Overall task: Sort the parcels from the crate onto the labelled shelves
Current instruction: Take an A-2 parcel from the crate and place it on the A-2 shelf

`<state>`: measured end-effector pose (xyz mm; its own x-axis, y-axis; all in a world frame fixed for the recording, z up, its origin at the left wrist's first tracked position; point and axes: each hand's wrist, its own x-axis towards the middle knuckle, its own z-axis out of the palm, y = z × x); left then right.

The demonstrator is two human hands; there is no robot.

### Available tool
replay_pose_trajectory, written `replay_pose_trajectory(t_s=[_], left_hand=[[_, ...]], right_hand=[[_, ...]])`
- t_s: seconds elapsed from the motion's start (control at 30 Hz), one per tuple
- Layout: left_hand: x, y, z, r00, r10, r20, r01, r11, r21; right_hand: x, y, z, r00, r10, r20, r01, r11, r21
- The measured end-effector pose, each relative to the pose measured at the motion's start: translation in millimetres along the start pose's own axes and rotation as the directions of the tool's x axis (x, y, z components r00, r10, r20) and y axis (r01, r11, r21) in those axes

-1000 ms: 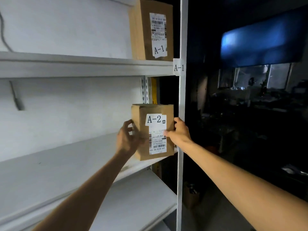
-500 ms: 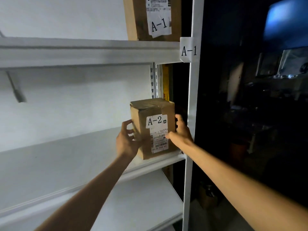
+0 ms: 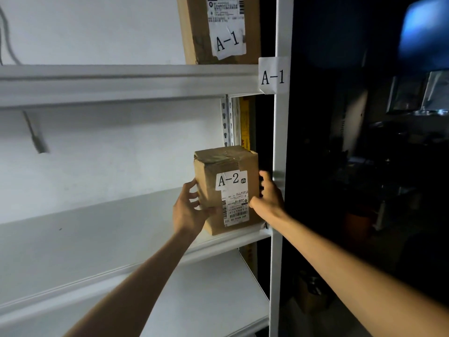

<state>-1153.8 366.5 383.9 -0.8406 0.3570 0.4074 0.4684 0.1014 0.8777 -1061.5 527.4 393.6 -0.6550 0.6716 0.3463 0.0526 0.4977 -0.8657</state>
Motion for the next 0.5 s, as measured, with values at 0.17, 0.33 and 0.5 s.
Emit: replay_pose_trajectory(t_s=[0.17,0.33,0.5], left_hand=[[-2,4,0,1.000,0.018,0.015,-0.019,0.999,0.044],[-7,12,-2,0.999,-0.036,-0.002,0.036,0.991,0.126],[-25,18,-17,0.994,0.092,-0.054,-0.065,0.925,0.376]], right_hand=[[-18,-12,-2,0.995,0.016,0.095,-0.005,0.994,-0.113],[-46,-25,7,0.992,-0.119,-0.049,0.100,0.951,-0.293],[-56,-27,3,0.974,-0.165,0.156,0.213,0.901,-0.377]])
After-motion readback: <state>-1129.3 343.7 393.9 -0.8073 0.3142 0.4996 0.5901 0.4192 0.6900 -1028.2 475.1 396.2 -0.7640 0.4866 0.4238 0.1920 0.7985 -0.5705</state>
